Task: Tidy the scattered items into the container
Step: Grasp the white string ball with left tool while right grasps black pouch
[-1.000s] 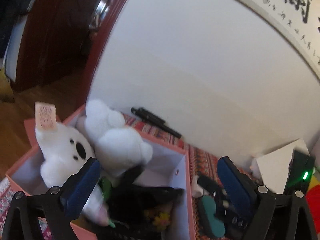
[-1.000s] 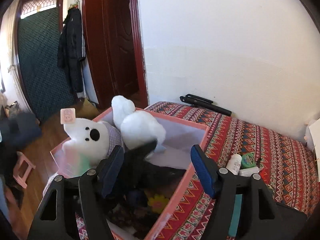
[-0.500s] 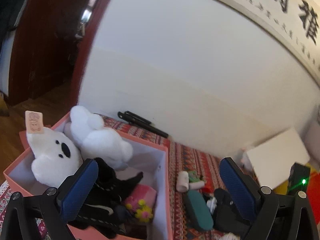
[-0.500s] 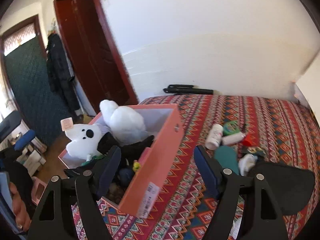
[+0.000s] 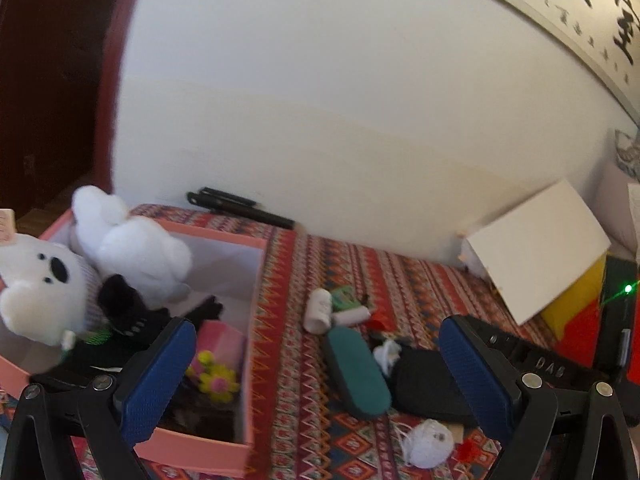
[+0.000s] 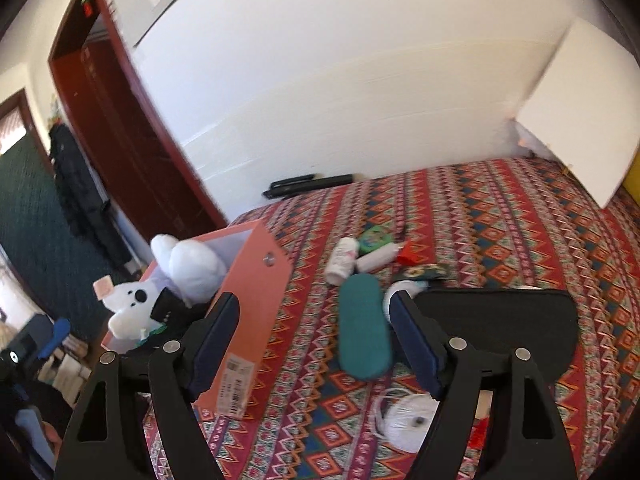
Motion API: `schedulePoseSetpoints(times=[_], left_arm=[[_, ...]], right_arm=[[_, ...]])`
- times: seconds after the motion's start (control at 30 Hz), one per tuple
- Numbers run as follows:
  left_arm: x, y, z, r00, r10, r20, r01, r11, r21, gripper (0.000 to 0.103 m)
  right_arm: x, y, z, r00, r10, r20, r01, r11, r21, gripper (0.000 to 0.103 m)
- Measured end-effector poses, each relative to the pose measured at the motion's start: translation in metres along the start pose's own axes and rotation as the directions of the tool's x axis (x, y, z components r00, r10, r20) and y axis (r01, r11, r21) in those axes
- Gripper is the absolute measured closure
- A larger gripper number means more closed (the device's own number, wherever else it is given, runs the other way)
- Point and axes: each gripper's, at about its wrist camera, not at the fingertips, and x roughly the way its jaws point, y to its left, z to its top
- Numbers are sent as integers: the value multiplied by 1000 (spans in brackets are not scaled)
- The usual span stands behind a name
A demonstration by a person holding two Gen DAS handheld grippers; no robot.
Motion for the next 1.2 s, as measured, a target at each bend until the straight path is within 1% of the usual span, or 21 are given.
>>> schedulePoseSetpoints(times=[0.17,0.33,0.47,0.53,0.6,0.67,0.7,0.77,0.83,0.87,0.97,1.03,1.1,1.17,1.2], left_arm=[[15,-33,-9,998,-42,-45,44,999,28,3],[44,-62,-29,990,-66,-127,72,997,39,3],[69,-72,-46,977,-92,-194,96,995,13,2],[83,-76,-56,971,-93,-221,96,995,0,1],[99,-80,-67,964,-80,-254,84,996,4,1],[113,-83,-78,956,-71,-285,77,997,11,1],[123,-87,-87,949,-68,-309,77,997,17,1],[136,-95,-99,938,-71,-339,87,996,30,1],[152,-108,-117,921,-73,-383,104,993,61,1],[160,-115,-126,912,-69,-404,109,991,77,1],[177,-136,-149,891,-63,-449,129,985,118,1],[184,-148,-160,887,-43,-461,128,979,156,2],[190,-157,-169,878,-22,-477,131,972,196,2],[197,-162,-176,869,-6,-495,136,964,227,6],[201,-164,-179,864,8,-504,134,961,244,7]], right_arm=[[-21,-39,0,999,-38,8,37,998,50,19],[-47,-88,-5,996,-87,26,83,988,126,18],[-66,-131,-9,991,-131,37,121,971,206,17],[-72,-151,-11,990,-135,36,122,961,248,16],[-74,-168,-13,991,-128,27,115,952,284,14],[-69,-185,-17,992,-127,1,120,941,315,14],[-66,-192,-19,992,-125,-15,123,936,329,14],[-54,-206,-26,994,-95,-53,108,921,376,14],[-38,-220,-35,995,-26,-97,67,895,442,14],[-29,-227,-41,993,17,-116,42,874,485,14],[-9,-247,-54,988,96,-123,-5,806,592,14],[0,-258,-61,987,115,-117,-14,768,640,14],[10,-271,-69,986,133,-103,-23,716,698,13],[22,-283,-77,983,157,-95,-32,660,751,13],[28,-288,-81,981,173,-88,-43,638,769,12]])
